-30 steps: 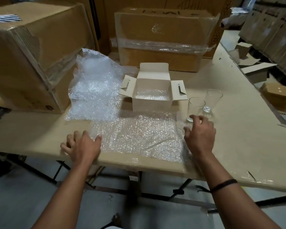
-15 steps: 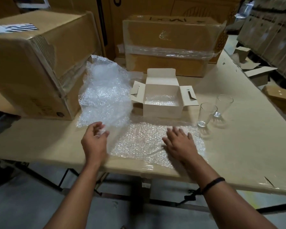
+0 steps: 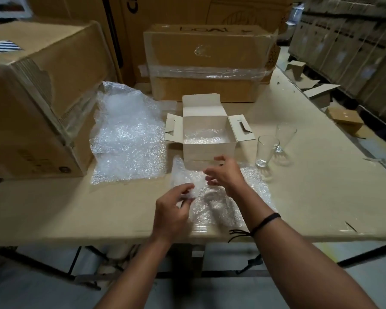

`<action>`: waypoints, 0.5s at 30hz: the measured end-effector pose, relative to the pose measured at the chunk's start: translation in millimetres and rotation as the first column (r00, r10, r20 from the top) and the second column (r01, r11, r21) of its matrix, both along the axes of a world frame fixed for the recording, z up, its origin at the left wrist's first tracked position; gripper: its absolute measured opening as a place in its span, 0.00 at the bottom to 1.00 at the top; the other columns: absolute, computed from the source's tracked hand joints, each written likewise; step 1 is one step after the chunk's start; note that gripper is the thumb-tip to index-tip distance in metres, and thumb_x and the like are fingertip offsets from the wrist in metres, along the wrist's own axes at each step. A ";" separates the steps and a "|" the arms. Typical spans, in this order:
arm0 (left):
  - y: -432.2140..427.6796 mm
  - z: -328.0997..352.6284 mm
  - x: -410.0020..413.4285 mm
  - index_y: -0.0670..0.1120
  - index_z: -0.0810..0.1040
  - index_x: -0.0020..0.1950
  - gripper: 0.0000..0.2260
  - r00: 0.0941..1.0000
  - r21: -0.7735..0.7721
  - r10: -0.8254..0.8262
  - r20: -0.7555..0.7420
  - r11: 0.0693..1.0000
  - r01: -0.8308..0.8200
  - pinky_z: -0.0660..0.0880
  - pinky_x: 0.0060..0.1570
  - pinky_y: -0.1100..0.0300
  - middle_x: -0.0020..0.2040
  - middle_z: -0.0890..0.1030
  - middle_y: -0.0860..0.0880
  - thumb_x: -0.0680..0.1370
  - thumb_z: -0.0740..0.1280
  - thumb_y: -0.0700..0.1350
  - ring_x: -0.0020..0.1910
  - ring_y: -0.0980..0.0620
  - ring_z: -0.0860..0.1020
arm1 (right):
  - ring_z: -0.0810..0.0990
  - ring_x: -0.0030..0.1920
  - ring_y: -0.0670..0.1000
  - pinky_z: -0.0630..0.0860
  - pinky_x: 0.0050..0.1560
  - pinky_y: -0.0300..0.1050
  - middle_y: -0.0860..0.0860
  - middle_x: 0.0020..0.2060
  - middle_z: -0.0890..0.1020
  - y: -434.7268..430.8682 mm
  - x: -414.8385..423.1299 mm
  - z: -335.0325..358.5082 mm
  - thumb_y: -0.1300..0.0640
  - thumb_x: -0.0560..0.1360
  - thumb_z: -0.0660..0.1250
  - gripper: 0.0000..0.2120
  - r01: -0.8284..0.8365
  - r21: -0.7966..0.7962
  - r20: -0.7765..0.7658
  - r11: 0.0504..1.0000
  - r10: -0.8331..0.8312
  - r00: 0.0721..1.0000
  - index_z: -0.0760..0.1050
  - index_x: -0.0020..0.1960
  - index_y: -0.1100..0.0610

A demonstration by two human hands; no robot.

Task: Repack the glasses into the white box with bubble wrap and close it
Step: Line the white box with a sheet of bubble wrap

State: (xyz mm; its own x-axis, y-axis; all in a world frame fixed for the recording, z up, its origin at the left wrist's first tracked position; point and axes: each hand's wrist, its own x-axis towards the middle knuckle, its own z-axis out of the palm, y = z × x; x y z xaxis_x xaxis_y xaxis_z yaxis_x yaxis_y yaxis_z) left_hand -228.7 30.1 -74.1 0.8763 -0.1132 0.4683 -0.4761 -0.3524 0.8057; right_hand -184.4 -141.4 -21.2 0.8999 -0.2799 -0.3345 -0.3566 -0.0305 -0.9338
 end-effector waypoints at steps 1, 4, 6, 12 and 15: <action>-0.2 -0.1 0.9 0.45 0.82 0.54 0.15 0.999 -0.020 0.038 0.014 0.999 -0.038 0.78 0.47 0.66 0.49 0.83 0.53 0.70 0.74 0.32 0.45 0.60 0.82 | 0.82 0.39 0.56 0.81 0.37 0.50 0.62 0.49 0.79 -3.1 -2.5 -1.7 0.61 0.74 0.72 0.22 0.031 -0.019 -0.018 0.999 -0.032 0.999 0.66 0.63 0.61; -2.9 -0.3 4.6 0.46 0.82 0.51 0.12 0.991 -0.109 0.136 -0.016 0.984 -0.137 0.77 0.45 0.68 0.45 0.84 0.51 0.72 0.72 0.32 0.43 0.60 0.82 | 0.82 0.35 0.55 0.79 0.31 0.45 0.62 0.50 0.80 -8.2 -12.2 -5.1 0.44 0.76 0.68 0.25 -0.050 0.008 -0.142 0.999 0.050 0.989 0.67 0.61 0.62; -5.8 -1.6 5.1 0.44 0.83 0.51 0.11 0.991 -0.115 0.131 -0.010 0.985 -0.131 0.78 0.45 0.67 0.45 0.84 0.51 0.72 0.71 0.31 0.44 0.60 0.82 | 0.83 0.35 0.57 0.79 0.32 0.47 0.63 0.49 0.82 -6.9 -14.7 -5.3 0.39 0.76 0.66 0.27 -0.148 0.050 -0.204 0.988 0.155 0.966 0.66 0.61 0.61; -8.8 -8.7 -0.2 0.47 0.81 0.54 0.15 0.999 -0.069 0.041 0.030 0.997 -0.038 0.78 0.47 0.66 0.50 0.83 0.54 0.70 0.76 0.38 0.49 0.62 0.80 | 0.82 0.37 0.55 0.81 0.31 0.47 0.63 0.48 0.80 -1.9 0.3 -10.1 0.66 0.74 0.71 0.21 -0.083 0.175 -0.114 0.981 0.104 0.988 0.68 0.64 0.61; -1.3 -13.4 2.1 0.47 0.78 0.61 0.24 0.996 0.036 0.008 0.086 0.999 -0.011 0.75 0.52 0.63 0.59 0.79 0.51 0.70 0.73 0.58 0.59 0.55 0.76 | 0.80 0.39 0.54 0.80 0.33 0.42 0.60 0.47 0.80 -7.7 1.6 -11.1 0.72 0.74 0.67 0.15 -0.054 0.102 0.016 0.993 0.052 0.998 0.74 0.59 0.61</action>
State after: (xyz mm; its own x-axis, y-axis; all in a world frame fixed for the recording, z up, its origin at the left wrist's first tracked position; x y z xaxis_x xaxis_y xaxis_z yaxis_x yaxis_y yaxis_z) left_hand -226.6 28.8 -87.5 0.8344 -0.1236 0.5372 -0.5392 -0.3855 0.7488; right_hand -182.8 -149.2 -32.3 0.9171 -0.1964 -0.3468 -0.3444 0.0474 -0.9376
